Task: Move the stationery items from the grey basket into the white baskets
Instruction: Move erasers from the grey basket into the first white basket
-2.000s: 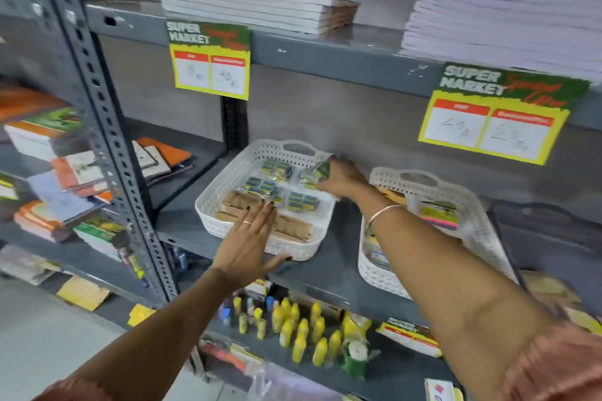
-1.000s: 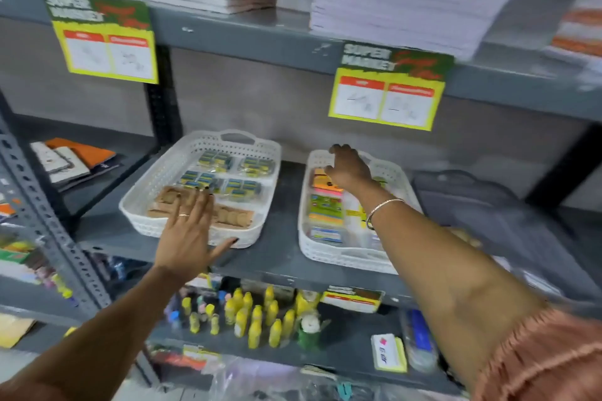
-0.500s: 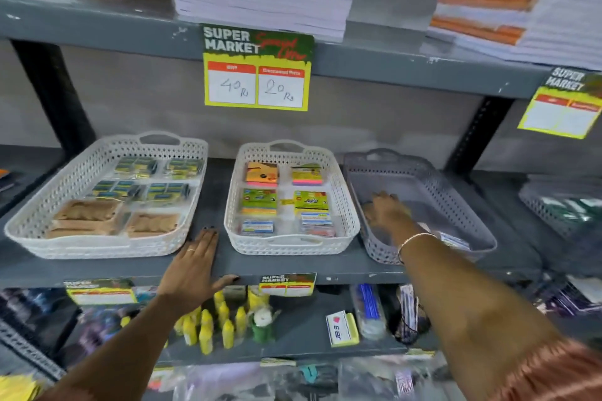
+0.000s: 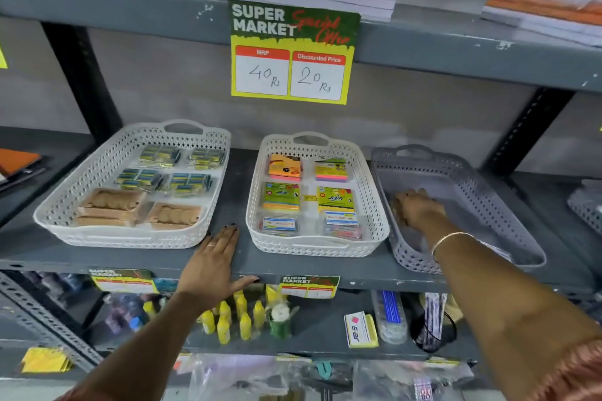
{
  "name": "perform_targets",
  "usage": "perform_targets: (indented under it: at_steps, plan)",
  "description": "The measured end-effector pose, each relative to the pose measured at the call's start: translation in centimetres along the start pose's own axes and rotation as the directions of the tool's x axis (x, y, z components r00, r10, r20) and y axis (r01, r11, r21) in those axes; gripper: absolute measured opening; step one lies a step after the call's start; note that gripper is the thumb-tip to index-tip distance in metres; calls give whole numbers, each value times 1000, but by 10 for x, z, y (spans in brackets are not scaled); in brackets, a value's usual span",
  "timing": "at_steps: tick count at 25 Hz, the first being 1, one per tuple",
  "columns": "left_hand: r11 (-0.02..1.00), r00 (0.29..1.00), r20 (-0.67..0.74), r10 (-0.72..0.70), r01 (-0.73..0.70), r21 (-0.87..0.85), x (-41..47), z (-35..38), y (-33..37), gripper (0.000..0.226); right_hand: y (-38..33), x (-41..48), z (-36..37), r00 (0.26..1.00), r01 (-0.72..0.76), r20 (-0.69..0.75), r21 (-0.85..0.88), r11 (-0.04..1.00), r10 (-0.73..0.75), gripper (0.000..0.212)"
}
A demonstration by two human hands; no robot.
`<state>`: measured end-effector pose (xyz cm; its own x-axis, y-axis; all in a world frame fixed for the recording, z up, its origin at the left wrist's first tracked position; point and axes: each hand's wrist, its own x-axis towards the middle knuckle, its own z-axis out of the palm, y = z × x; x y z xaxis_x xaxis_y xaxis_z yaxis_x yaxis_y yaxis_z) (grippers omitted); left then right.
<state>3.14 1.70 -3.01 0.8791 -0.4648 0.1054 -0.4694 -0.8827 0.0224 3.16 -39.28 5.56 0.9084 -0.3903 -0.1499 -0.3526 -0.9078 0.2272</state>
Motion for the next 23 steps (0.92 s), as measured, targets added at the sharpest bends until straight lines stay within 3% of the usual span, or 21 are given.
perform_targets:
  at_steps: [4, 7, 11, 16, 19, 23]
  plan:
    - [1000, 1000, 3, 30, -30, -6, 1, 0, -2, 103, 6, 3, -31, 993, -105, -46, 150, 983, 113, 48]
    - [1000, 1000, -9, 18, -18, 0, 1, 2, -2, 105, -13, 10, -63, 959, -73, -253, 229, 971, 131, 47]
    - [999, 997, -69, 33, -35, -27, 0, -2, 0, 104, -72, 20, -106, 950, 72, -311, 195, 978, -8, 51]
    - [990, 972, -198, 129, -114, 84, -17, -33, -16, 80, -181, -1, -154, 874, 391, -392, 219, 894, -287, 31]
    - [991, 962, -274, 10, 27, 131, -26, -63, -57, 81, -254, -29, -167, 854, 478, -399, 347, 807, -334, 36]
    - [969, 959, -189, -210, 229, 88, -45, -85, -121, 93, -330, -58, -151, 814, 579, -344, 418, 700, -468, 56]
